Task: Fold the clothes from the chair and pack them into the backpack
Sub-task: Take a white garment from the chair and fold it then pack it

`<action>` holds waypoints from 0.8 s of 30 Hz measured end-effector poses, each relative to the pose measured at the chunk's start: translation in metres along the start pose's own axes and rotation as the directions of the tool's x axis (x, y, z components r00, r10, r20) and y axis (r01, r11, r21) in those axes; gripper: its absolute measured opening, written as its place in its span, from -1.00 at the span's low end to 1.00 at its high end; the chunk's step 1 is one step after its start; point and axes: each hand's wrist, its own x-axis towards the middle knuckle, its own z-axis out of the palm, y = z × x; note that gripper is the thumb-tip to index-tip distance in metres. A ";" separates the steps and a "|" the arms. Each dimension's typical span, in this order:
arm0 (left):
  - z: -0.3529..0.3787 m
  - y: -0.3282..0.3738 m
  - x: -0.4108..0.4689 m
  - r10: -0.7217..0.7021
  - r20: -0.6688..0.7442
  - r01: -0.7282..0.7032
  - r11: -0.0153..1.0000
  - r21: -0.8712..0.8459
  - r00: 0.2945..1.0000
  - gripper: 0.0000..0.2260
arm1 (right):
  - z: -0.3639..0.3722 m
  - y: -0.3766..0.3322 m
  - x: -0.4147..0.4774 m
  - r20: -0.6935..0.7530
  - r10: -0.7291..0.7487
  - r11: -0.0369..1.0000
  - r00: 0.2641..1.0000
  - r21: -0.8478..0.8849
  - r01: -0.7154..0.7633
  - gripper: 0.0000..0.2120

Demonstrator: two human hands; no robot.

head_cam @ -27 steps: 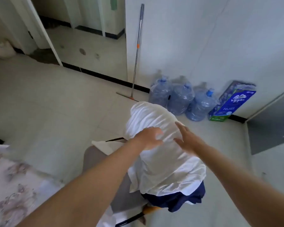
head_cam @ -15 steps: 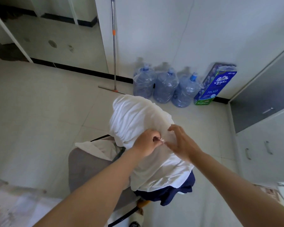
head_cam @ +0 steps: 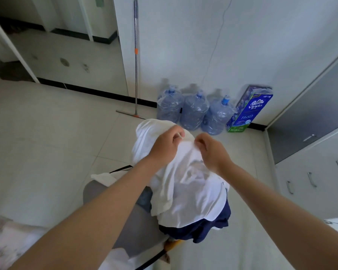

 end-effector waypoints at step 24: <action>-0.118 -0.021 -0.014 -0.091 -0.157 0.120 0.975 0.188 0.983 -0.74 | 0.029 -0.100 0.061 0.071 -0.266 0.963 0.961 -0.022 0.269 -0.82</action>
